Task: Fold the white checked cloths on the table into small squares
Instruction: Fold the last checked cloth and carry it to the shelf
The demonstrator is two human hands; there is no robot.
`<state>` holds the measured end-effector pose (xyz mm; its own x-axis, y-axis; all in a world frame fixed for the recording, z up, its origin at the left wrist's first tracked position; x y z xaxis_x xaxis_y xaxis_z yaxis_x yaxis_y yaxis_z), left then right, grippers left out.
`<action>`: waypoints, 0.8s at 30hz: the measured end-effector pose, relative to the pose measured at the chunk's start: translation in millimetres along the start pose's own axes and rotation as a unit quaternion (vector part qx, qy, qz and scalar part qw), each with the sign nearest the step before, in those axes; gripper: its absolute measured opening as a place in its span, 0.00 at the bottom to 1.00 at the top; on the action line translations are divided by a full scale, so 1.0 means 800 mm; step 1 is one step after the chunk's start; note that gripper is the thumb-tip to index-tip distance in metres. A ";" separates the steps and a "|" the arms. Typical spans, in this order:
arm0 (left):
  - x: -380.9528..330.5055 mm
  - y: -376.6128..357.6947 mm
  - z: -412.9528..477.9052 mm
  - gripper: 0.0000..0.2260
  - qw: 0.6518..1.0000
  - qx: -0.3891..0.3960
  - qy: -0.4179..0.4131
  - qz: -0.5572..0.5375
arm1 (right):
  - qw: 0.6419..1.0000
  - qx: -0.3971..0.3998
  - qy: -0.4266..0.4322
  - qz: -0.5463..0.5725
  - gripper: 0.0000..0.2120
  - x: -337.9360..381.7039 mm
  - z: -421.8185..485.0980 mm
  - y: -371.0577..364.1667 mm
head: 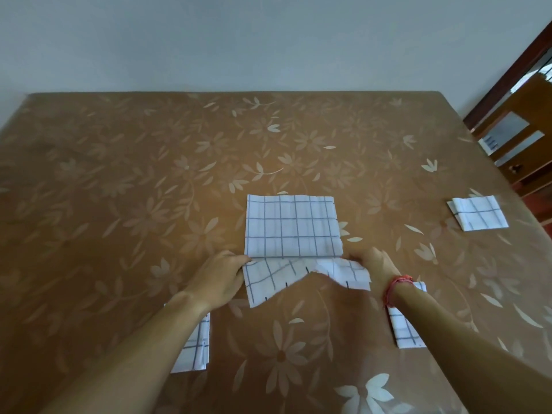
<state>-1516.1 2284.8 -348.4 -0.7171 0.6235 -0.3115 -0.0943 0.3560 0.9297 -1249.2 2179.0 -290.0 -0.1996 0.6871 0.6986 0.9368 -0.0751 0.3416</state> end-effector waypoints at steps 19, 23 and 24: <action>0.001 0.004 0.044 0.21 0.986 -0.092 0.130 -0.051 | 0.975 -0.218 0.040 -0.029 0.09 -0.022 0.102 0.001; -0.003 0.005 0.047 0.23 0.990 -0.106 0.094 0.003 | 0.970 -0.237 0.028 -0.042 0.09 -0.024 0.109 0.002; -0.004 0.004 0.048 0.22 0.990 -0.108 0.091 0.008 | 0.969 -0.240 0.026 -0.048 0.10 -0.023 0.110 0.002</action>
<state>-1488.0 2310.8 -351.7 -0.8302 0.4856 -0.2737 -0.2127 0.1781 0.9608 -1219.0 2229.6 -357.8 -0.3047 0.6705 0.6764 0.6746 -0.3494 0.6503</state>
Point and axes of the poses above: each hand's wrist, its own z-axis towards the middle knuckle, its own y-axis out of the back of the hand, x = y × z, the point moved 2 cm from there along z, towards the middle knuckle, and after that the axes turned 14 degrees about z, right-handed, at the moved point
